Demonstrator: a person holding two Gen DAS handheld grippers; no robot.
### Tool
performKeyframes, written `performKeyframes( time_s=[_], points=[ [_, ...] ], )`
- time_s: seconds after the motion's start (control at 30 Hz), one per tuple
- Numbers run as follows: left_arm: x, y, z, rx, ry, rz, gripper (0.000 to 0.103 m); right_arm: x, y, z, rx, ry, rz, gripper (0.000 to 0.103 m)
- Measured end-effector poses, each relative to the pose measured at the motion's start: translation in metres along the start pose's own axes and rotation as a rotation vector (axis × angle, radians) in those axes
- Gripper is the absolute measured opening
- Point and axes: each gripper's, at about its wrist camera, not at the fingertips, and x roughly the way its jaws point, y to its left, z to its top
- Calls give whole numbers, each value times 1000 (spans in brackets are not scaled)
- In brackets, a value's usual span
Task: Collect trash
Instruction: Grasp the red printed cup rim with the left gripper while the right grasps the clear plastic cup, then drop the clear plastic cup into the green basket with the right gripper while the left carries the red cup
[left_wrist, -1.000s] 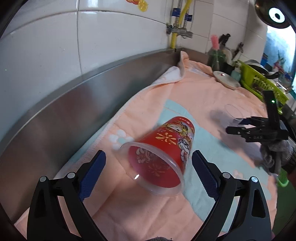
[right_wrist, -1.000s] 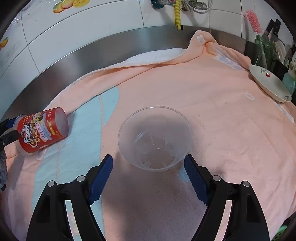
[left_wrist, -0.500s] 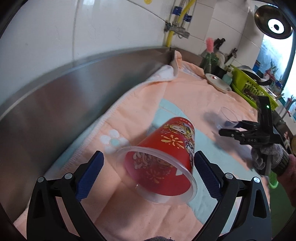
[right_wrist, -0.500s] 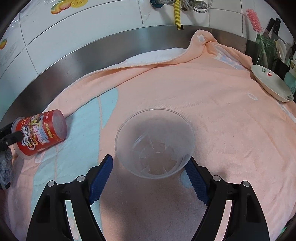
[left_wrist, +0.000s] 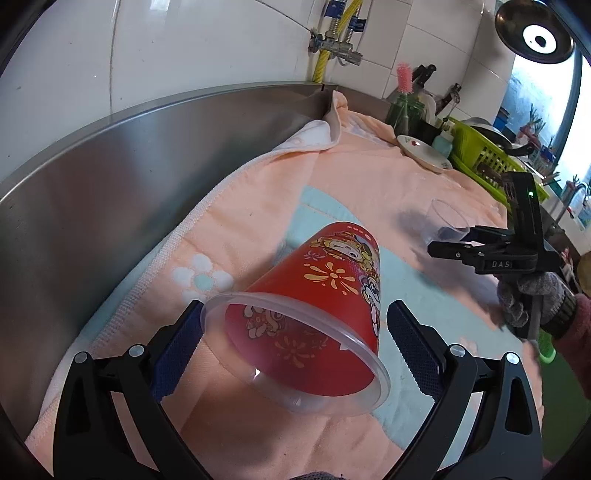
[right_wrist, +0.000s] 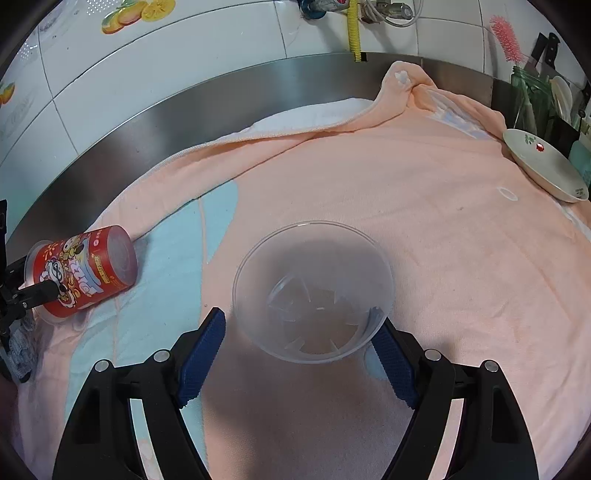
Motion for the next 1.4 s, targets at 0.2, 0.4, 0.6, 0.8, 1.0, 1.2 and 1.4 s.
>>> performKeyframes(
  time_s=[0.2,0.4,0.6,0.8,1.0,1.2,1.4],
  points=[
    [-3,-6,-4,17,1,42,92,-1,0,0,15,-12,0,76],
    [-6,-16,-7,46,-1,93,92,-4,-5,2,42,-32,13,71],
    [-9,-23,-10,33,-5,125,91,-6,-8,0,63,-36,19,55],
    [-18,-37,-15,7,-25,131,90,-26,-10,-9,69,-61,30,55],
    [-33,-59,-22,-10,-43,110,89,-66,-10,-28,55,-89,34,55],
    [-50,-93,-33,-7,-47,89,89,-108,-16,-59,75,-89,12,55],
    [-62,-131,-41,-27,-53,15,89,-166,-36,-112,111,-95,-30,55]
  ],
)
